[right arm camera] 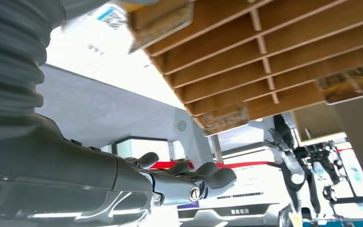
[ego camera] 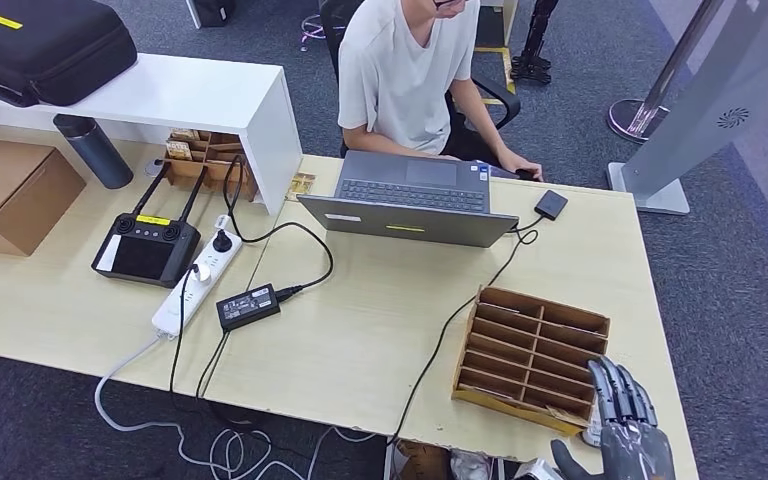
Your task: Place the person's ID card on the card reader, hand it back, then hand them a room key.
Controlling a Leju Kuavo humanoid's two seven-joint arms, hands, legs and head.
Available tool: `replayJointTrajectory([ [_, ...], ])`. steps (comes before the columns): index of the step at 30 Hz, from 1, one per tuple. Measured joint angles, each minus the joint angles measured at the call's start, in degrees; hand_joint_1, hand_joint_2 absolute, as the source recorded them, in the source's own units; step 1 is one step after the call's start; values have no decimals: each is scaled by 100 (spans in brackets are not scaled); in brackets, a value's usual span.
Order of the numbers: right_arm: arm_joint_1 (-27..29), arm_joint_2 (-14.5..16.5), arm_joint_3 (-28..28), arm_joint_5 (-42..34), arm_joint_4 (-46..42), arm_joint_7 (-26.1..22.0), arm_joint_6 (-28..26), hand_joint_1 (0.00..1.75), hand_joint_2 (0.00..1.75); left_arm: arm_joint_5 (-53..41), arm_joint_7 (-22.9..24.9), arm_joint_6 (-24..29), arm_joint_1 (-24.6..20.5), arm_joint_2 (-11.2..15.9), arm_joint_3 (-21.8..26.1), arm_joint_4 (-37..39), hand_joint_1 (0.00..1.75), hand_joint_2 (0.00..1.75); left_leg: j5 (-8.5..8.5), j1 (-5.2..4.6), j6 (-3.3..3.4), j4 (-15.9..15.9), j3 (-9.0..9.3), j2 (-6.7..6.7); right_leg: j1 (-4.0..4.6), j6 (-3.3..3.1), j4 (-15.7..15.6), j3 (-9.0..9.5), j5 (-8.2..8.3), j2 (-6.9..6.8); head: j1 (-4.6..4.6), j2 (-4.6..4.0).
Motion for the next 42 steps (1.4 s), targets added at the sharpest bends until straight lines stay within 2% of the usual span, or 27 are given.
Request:
replayJointTrajectory([
  [9,191,-228,38,14,-207,278,-72,0,175,0,0,8,1,-13,-5,0,0,175,1,0,0,0,1,0,0,0,0,1,0,1,0,0],
  [17,-33,-223,268,-152,-31,127,-124,0,175,33,1,8,0,-13,-67,0,0,175,1,0,0,0,2,-1,0,0,0,2,0,1,-1,0],
  [30,-570,90,663,-501,745,-181,-174,0,175,238,0,-1,-1,5,-251,0,0,175,2,1,0,0,2,-2,0,0,1,4,0,-1,0,0],
  [42,-723,239,751,-579,1003,-232,-158,0,175,260,-1,-1,-2,13,-282,0,0,175,1,0,0,0,2,-2,0,0,1,4,0,0,0,0],
])
